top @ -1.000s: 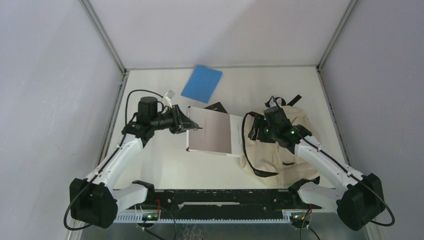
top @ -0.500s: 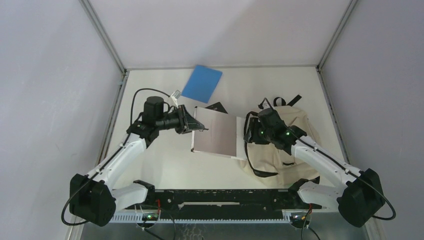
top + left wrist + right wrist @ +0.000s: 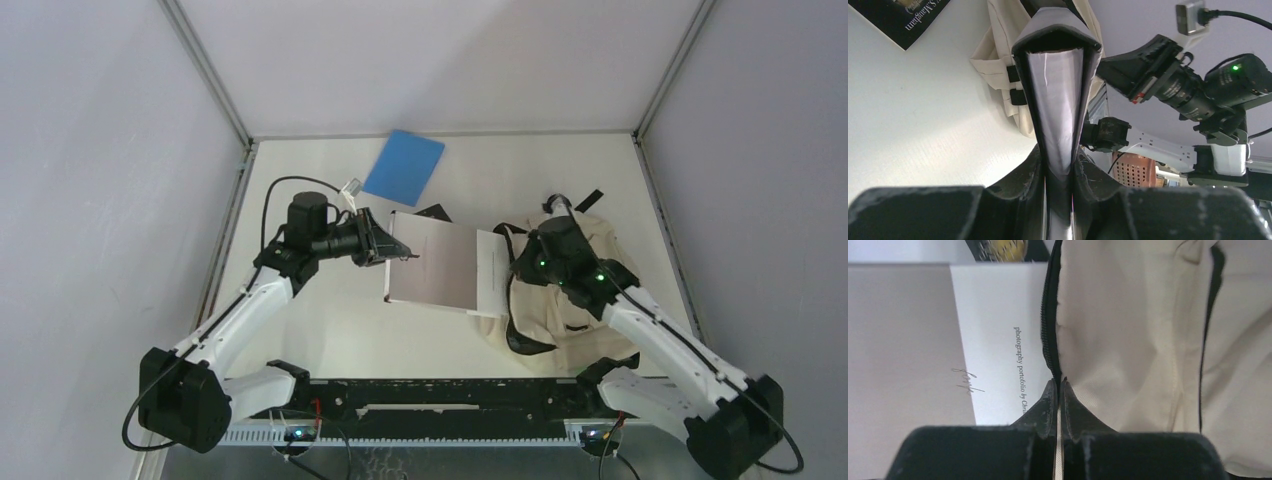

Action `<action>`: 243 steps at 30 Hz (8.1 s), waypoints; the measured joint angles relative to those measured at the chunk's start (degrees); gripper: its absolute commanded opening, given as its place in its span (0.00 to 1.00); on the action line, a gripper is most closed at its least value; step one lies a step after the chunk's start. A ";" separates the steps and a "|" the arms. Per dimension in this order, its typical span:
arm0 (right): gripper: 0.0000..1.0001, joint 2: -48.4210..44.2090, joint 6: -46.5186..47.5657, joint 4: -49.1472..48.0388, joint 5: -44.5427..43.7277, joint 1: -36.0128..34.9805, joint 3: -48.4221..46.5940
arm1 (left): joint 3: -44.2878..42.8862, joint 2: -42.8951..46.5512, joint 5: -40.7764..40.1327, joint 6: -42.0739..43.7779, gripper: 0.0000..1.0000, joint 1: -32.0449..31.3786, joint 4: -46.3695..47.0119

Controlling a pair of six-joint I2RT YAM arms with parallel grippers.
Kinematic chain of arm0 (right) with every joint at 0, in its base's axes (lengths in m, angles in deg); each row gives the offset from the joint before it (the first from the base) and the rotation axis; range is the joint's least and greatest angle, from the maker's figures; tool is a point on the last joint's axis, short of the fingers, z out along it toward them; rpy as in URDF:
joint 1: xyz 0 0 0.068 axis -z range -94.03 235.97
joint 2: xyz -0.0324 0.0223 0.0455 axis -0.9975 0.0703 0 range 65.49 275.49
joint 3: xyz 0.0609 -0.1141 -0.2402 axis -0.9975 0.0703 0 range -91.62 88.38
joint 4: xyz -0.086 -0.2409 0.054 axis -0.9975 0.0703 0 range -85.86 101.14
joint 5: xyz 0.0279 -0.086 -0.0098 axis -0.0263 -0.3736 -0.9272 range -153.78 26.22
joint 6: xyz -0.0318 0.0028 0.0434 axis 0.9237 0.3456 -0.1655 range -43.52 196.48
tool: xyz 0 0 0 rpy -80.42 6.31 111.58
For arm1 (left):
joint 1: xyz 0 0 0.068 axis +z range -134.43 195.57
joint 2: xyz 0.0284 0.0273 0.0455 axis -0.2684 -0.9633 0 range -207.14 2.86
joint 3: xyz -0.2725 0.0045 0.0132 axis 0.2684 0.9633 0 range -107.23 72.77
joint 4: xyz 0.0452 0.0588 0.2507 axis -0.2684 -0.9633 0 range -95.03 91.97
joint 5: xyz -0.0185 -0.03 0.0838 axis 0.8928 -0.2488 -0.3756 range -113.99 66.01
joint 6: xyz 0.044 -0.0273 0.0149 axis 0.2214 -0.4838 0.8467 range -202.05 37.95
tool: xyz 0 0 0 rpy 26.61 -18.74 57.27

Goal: Pack the student bag
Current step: Place the book in the student bag, then adjust the student bag at the center of the board, then pick up the files from the center of the board.

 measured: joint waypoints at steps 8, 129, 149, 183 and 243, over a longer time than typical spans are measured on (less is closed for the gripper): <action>0.00 -10.75 0.09 2.47 3.37 6.91 0.00 | -0.07 -0.72 0.20 -2.45 0.00 -0.17 1.62; 0.00 -16.81 -8.94 -0.74 7.91 1.27 -3.32 | -47.93 -56.37 -39.56 4.11 0.00 -33.24 -23.37; 0.00 -19.98 -5.07 3.58 6.86 9.35 -2.19 | -44.89 -42.64 -26.08 19.76 0.04 -21.20 -32.09; 0.00 -19.12 -3.43 4.61 7.93 9.97 -1.68 | -59.78 -52.11 -52.74 33.59 0.71 -4.85 -33.33; 0.69 50.53 -12.59 -24.74 19.63 5.42 -29.57 | -82.44 -80.61 -38.45 6.67 0.73 5.90 -24.90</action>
